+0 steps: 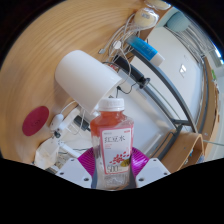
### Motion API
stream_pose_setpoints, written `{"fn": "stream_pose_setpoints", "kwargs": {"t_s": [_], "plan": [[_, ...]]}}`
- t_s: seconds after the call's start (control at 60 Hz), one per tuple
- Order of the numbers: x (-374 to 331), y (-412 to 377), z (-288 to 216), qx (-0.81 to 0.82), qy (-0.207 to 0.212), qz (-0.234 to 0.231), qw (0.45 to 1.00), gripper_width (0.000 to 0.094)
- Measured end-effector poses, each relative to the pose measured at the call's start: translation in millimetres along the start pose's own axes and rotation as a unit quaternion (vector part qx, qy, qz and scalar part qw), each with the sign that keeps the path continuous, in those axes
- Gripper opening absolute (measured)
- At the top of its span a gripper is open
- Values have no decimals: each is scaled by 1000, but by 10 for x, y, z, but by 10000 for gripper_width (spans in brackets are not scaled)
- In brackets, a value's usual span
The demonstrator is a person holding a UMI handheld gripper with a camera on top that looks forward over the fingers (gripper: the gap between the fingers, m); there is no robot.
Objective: Pour water
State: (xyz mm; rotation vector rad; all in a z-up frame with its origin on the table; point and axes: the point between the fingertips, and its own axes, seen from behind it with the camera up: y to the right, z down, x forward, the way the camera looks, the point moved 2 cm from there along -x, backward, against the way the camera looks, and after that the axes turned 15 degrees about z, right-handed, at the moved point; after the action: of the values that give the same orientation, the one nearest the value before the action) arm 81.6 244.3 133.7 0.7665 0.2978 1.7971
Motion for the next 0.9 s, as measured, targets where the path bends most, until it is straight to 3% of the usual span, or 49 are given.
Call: {"fn": "stream_pose_setpoints", "kwargs": {"t_s": [0.133, 0.233, 0.317, 0.45, 0.583, 0.6, 0.733, 0.9], "plan": [[-58, -3, 30, 92, -13, -8, 996, 447], [-159, -160, 104, 297, -63, -66, 950, 450], [-265, -235, 132, 444, -126, -89, 883, 449], [-366, -436, 71, 634, -171, -144, 740, 449], [-448, -619, -88, 779, -200, -195, 561, 448], [-471, -604, -168, 789, -216, -191, 543, 448], [-416, -796, -104, 853, -226, -187, 433, 447], [-390, -861, -40, 862, -253, -144, 415, 448]]}}
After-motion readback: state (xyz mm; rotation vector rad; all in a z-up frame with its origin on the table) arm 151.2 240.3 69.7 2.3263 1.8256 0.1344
